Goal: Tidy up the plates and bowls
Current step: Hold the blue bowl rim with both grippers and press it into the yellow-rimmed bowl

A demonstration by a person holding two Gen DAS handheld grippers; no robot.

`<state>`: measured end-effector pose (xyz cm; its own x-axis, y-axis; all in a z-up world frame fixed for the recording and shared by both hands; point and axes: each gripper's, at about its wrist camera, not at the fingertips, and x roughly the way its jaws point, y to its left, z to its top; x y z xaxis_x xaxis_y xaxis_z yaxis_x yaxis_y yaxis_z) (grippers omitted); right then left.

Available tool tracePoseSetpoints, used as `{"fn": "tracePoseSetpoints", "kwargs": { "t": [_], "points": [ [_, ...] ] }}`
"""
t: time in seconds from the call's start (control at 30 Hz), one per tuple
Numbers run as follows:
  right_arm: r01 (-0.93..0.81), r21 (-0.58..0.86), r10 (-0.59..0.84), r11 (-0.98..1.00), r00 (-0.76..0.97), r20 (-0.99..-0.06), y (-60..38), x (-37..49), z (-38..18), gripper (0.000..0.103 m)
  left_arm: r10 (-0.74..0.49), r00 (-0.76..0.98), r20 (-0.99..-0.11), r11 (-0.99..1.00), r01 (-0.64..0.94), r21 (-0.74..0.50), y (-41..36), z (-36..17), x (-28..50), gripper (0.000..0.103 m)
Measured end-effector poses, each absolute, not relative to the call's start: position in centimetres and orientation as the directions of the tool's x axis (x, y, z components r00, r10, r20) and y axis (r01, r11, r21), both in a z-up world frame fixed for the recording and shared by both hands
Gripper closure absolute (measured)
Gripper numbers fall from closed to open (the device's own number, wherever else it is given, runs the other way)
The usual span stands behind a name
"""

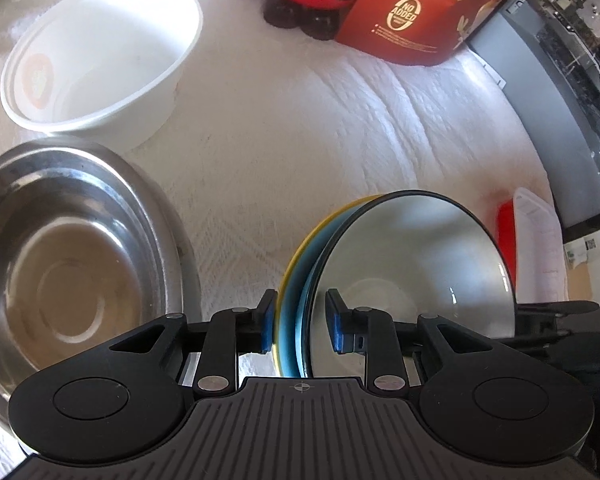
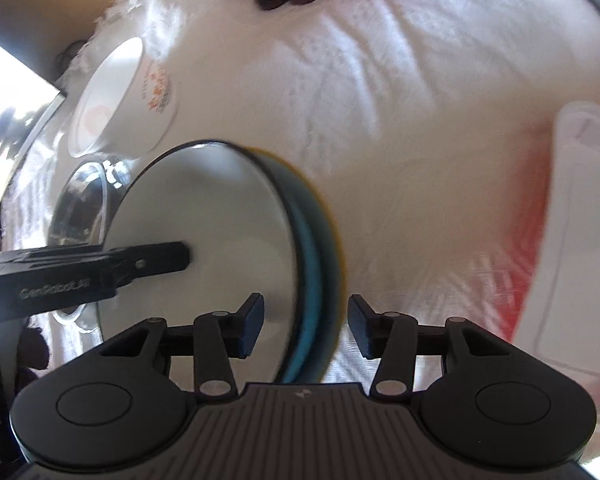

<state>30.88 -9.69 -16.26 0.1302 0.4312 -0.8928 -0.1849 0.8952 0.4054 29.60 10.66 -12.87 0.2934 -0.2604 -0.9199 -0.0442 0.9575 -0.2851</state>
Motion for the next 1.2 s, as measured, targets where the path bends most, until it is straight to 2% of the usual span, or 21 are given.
{"fn": "tracePoseSetpoints", "kwargs": {
  "t": [0.03, 0.6, 0.83, 1.2],
  "points": [
    [-0.198, 0.419, 0.445, 0.886, 0.117, -0.888, -9.5, 30.9, -16.4, 0.060, -0.264, 0.292, -0.919, 0.955, -0.052, -0.290, 10.7, -13.0, 29.5, 0.075],
    [-0.291, 0.331, 0.398, 0.898, 0.211, -0.893, -7.6, 33.5, -14.7, 0.060, -0.242, 0.312, -0.919, 0.954, -0.097, -0.284, 11.1, -12.4, 30.6, 0.072],
    [-0.303, 0.319, 0.391, 0.898, 0.220, -0.894, -7.1, 34.9, -15.1, 0.060, -0.229, 0.339, -0.912, 0.956, -0.099, -0.277, 11.5, -11.7, 30.7, 0.074],
    [-0.285, 0.298, 0.365, 0.911, 0.223, -0.904, -7.8, 35.2, -15.2, 0.060, -0.291, 0.338, -0.895, 0.933, -0.105, -0.343, 12.5, -11.3, 31.1, 0.078]
  ]
}}
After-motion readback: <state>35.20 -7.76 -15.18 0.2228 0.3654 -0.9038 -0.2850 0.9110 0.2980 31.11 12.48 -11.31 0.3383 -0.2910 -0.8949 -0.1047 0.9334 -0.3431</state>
